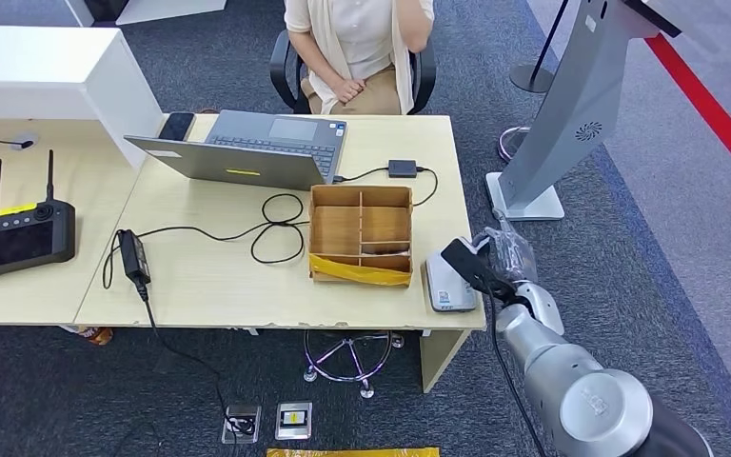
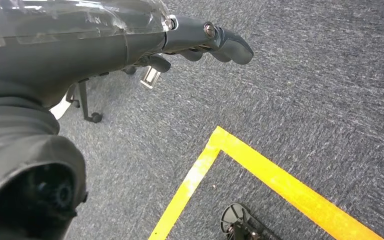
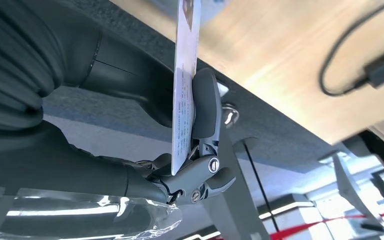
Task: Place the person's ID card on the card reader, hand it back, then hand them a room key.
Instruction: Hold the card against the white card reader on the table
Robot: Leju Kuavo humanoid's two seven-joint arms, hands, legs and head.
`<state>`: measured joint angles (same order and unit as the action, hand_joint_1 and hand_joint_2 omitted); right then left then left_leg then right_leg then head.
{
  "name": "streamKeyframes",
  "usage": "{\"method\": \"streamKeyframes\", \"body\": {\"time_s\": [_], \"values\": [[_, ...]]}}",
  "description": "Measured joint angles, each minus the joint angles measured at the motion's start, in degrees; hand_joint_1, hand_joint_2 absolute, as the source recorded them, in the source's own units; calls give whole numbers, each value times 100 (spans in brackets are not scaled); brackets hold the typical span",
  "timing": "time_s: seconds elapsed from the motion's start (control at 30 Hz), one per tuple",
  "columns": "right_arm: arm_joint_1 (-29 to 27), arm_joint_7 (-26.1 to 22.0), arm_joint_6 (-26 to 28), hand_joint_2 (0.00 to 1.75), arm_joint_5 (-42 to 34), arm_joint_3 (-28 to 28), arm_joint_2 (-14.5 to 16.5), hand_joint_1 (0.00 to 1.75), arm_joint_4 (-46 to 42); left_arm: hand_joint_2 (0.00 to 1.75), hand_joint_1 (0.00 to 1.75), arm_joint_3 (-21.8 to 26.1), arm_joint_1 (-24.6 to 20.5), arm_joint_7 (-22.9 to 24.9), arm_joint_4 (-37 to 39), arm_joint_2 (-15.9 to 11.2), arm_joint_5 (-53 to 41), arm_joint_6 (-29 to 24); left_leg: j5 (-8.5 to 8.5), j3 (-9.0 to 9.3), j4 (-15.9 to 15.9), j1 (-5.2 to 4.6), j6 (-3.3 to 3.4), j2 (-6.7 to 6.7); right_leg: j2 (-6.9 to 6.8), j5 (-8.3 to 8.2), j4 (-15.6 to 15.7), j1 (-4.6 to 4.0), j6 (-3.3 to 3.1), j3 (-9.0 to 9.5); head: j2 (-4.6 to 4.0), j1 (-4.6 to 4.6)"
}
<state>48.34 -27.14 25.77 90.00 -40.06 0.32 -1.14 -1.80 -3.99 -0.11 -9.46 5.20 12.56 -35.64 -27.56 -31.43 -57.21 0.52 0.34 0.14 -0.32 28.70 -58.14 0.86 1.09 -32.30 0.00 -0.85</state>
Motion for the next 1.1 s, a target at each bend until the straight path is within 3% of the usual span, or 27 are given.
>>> {"method": "streamKeyframes", "body": {"time_s": [0.2, 0.53, 0.7, 0.9, 1.1], "values": [[599, -163, 125, 175, 1, -41, 21, 175, 0, 0, 0, -51, 0, -43, 0, 0, -1, 18, 0, -1, 0, 0, 0, 0, 0, -1, -1, 0, -2, 0, 0, 0], [1325, 454, 125, 175, 2, 18, 271, 175, 0, 0, 0, -225, -2, -83, 0, 0, -84, 22, 1, 0, 0, 1, 0, 0, -1, -1, -2, -1, -2, -1, 0, 0], [1472, 1323, -15, 175, 3, 248, 421, 175, 0, 0, 0, -338, -30, -57, -1, 1, -157, 42, 1, 0, 0, 1, 0, -1, -1, -1, -2, -1, -2, 0, 0, -1], [1603, 2494, -388, 175, 3, 922, 535, 175, -2, 0, 0, -518, -90, 14, -31, 7, -206, 163, 1, 0, -1, 0, 0, -1, -2, -2, -1, 0, -2, 0, 0, -1], [1659, 2978, -549, 175, 2, 1490, 568, 175, -4, 0, 0, -679, -137, 130, -62, 9, -243, 201, 1, 0, -1, 0, 0, -1, -1, -2, -2, 0, -2, -2, 0, -1]]}}
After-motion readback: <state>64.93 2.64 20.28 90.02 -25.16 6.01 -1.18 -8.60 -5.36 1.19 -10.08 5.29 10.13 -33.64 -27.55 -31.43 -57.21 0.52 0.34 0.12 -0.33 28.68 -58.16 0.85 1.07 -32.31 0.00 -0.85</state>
